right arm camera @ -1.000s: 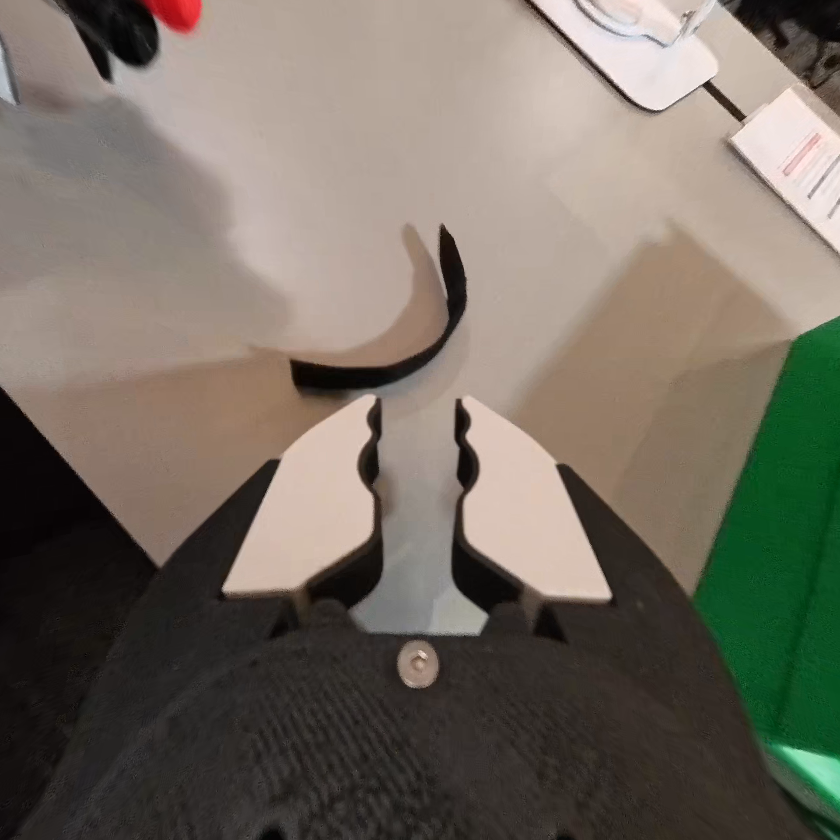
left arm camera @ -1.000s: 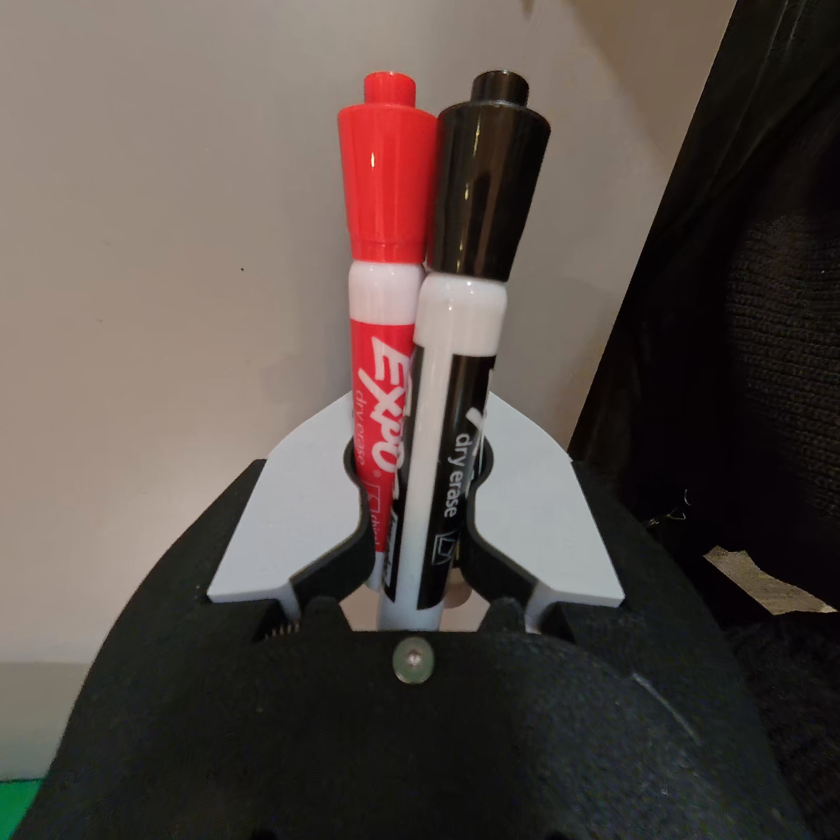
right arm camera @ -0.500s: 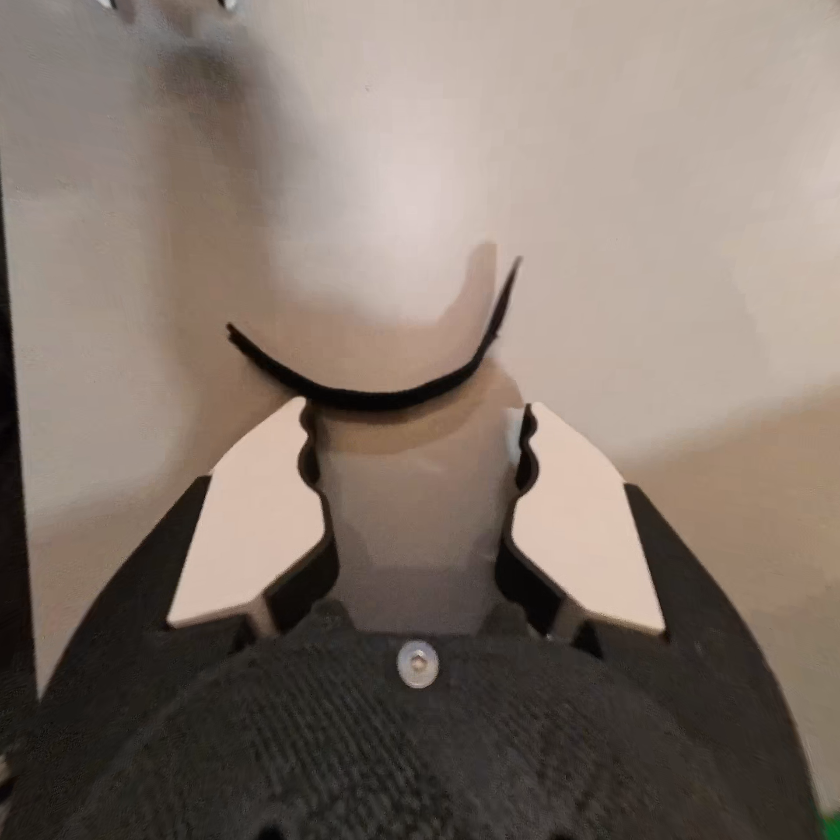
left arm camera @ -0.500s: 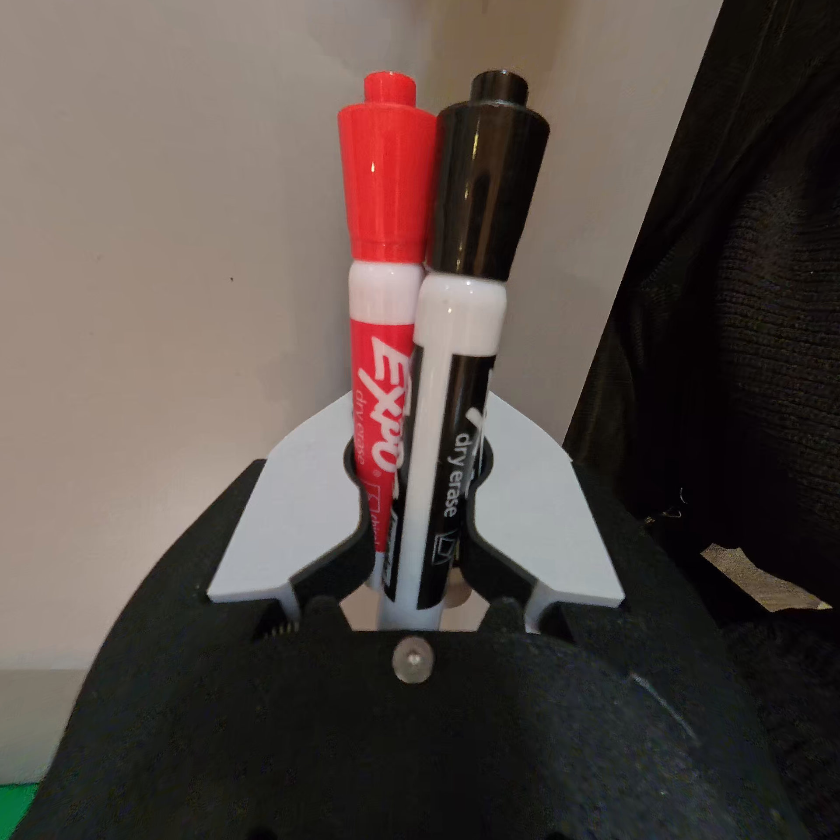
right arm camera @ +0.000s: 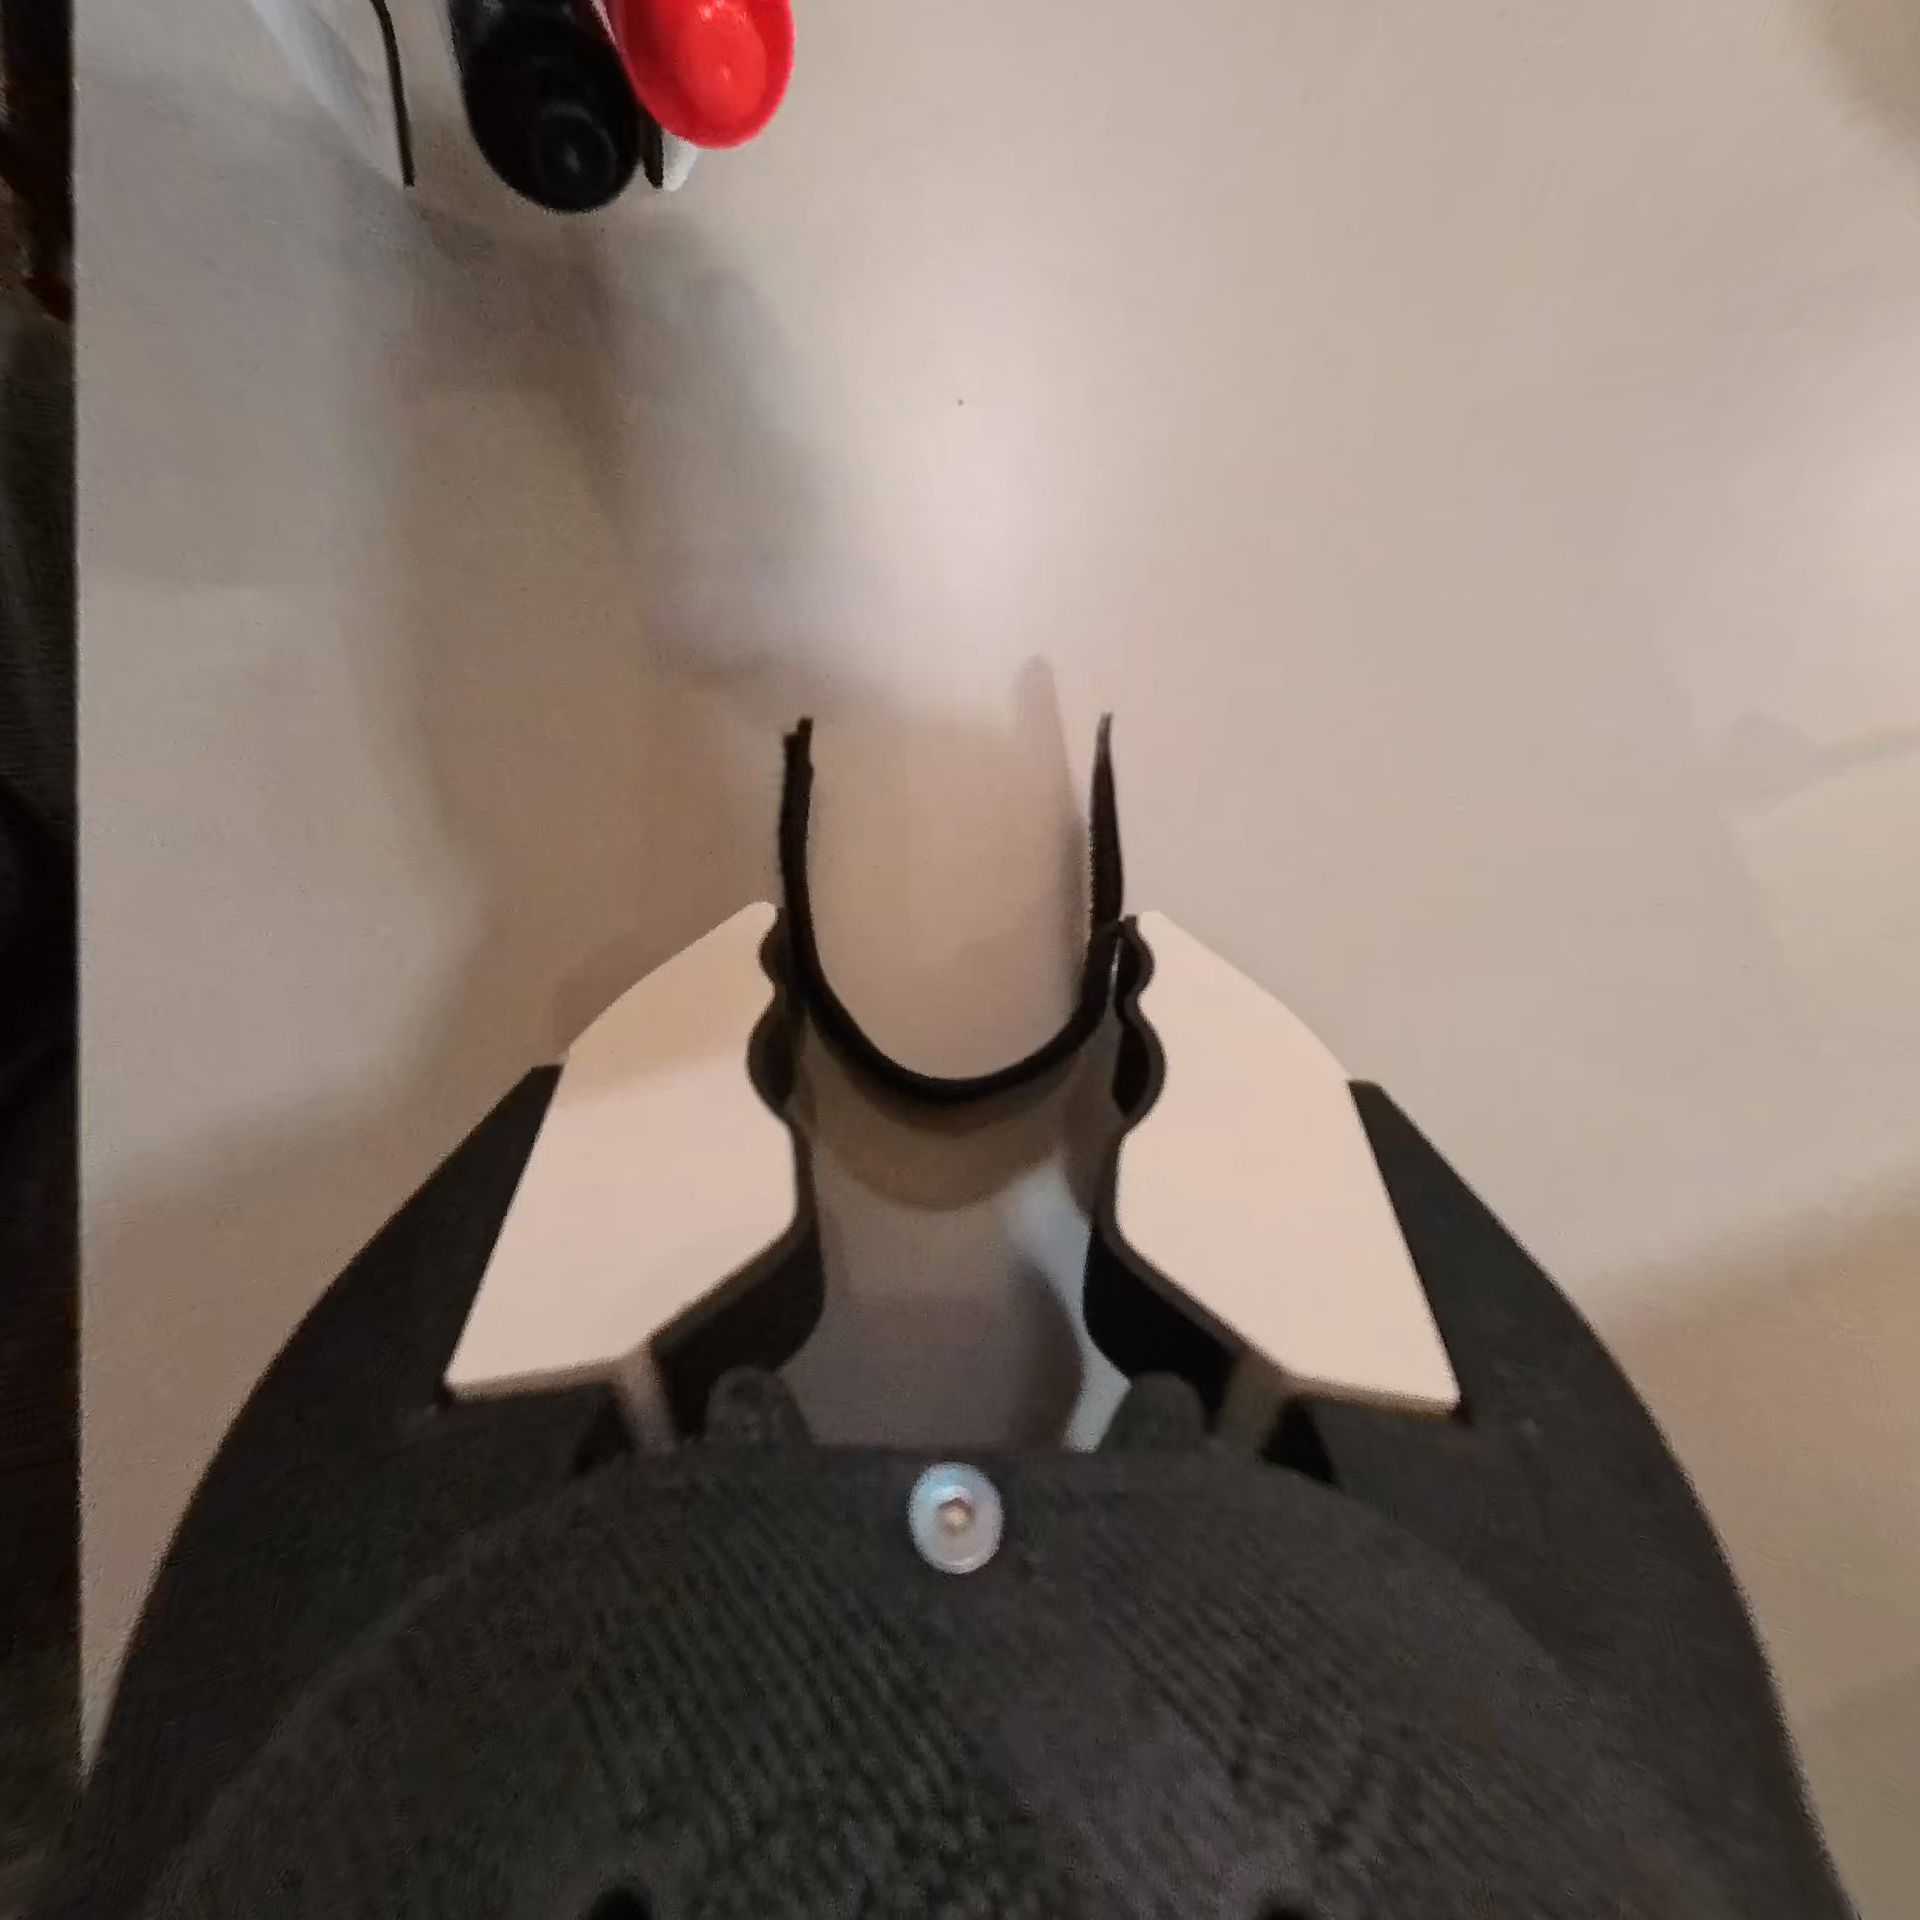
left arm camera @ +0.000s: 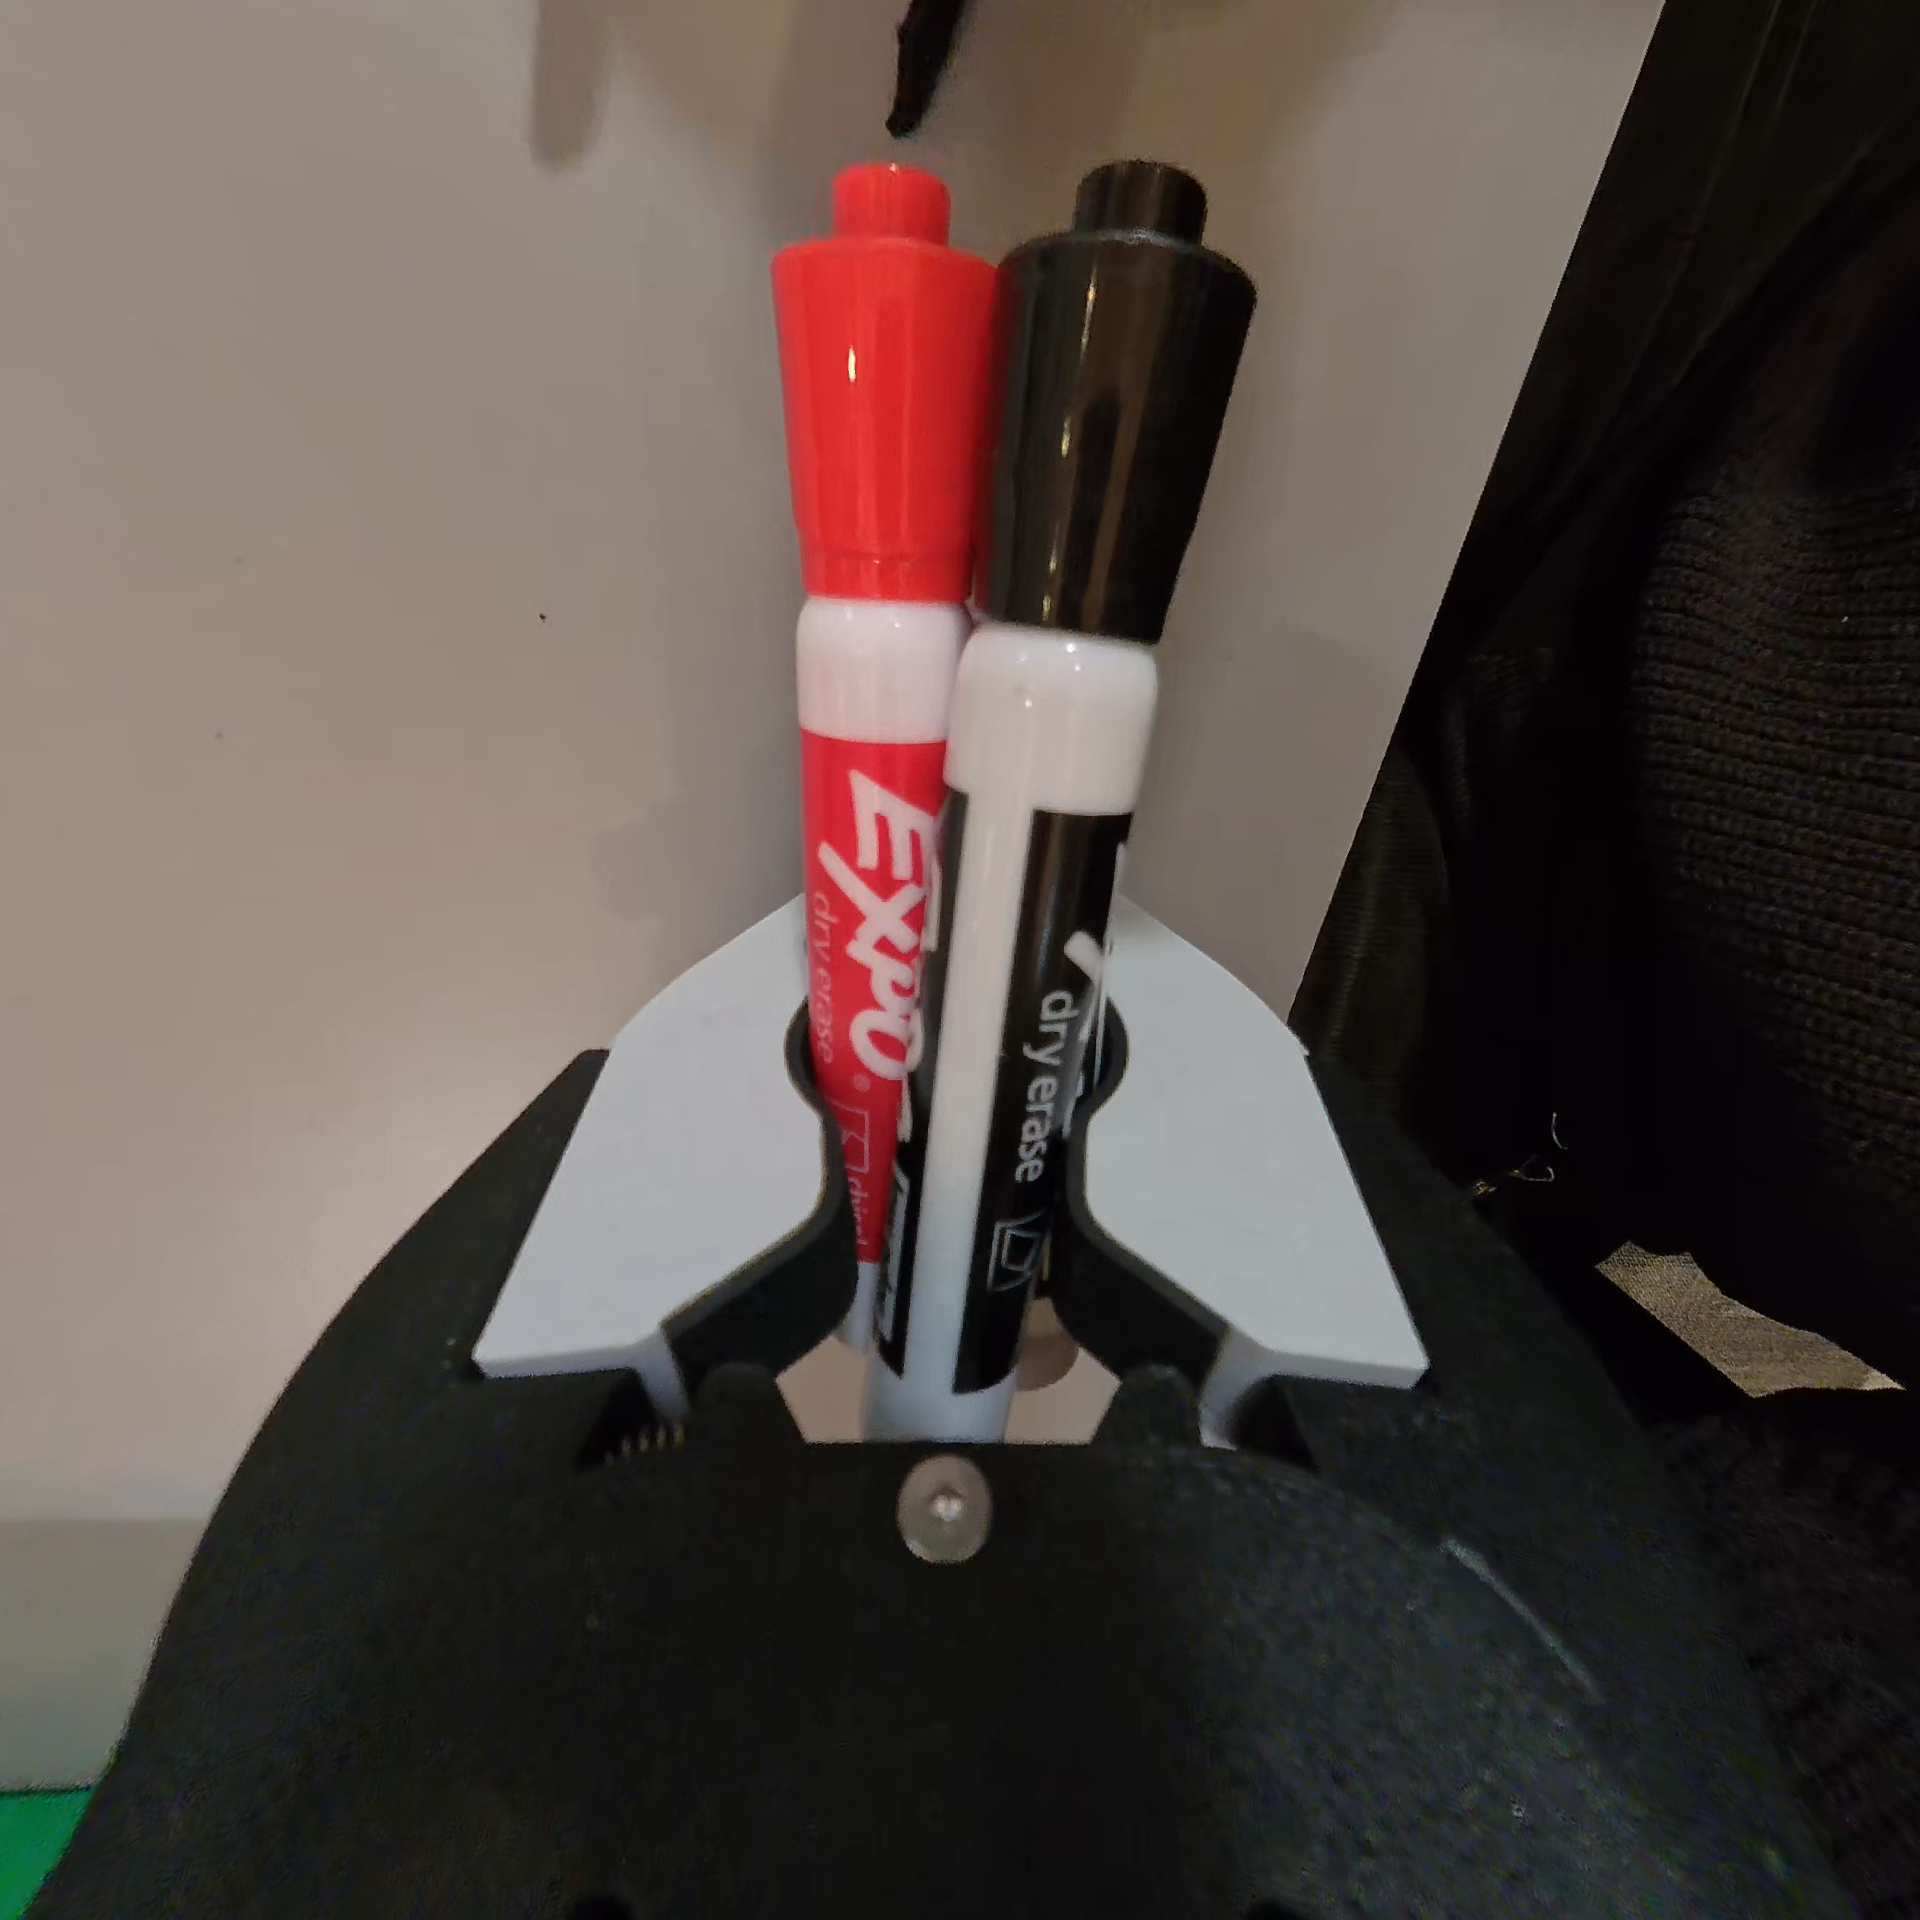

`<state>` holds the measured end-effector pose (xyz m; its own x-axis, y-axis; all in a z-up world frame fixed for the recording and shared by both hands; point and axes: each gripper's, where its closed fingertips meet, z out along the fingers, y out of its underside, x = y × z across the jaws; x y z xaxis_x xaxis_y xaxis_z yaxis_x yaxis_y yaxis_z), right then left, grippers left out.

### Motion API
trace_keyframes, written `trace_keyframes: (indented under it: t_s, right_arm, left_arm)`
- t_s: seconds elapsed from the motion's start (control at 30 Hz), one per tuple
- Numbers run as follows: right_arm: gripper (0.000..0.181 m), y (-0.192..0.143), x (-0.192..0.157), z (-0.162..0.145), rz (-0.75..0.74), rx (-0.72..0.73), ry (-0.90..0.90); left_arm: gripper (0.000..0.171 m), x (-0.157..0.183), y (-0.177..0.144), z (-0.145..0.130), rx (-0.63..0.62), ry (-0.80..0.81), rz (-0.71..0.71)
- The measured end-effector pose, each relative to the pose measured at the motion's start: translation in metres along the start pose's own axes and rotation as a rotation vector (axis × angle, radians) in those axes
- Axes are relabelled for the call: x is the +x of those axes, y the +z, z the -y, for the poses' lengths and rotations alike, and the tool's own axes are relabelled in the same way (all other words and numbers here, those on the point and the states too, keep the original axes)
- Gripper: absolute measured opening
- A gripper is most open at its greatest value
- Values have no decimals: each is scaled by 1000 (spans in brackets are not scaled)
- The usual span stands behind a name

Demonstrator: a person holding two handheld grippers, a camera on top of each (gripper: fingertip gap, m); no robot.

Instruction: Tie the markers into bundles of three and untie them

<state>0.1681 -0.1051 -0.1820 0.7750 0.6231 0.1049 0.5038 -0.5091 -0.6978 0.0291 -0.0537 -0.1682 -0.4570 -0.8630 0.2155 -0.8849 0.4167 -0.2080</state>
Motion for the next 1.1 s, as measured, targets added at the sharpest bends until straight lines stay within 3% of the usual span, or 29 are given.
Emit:
trace_keyframes:
  t_s: [0.1, 0.23, 0.4, 0.6, 0.67, 0.8, 1.1]
  right_arm:
    - [61, -3, -3, -3, 5, -28, 3]
    - [79, -12, -7, -13, 11, -95, 38]
    - [86, -19, -7, -4, -13, -107, 31]
    - [103, -6, -7, -4, -12, -162, 64]
    - [100, -1, -7, -5, -8, -165, 57]
    - [75, 0, -12, -3, 12, -138, 45]
    - [58, -7, -17, -9, 31, -113, 87]
  left_arm:
    - [43, 0, -1, 0, 2, 2, 2]
    - [43, 0, -3, 0, 9, 1, 4]
    - [43, 0, -3, 0, 6, 1, 5]
    - [43, 0, -5, 1, 10, 5, 9]
    - [43, 0, -5, 1, 9, 5, 10]
    - [43, 1, -7, 2, 13, 7, 14]
    - [43, 3, -7, 5, 30, 18, 2]
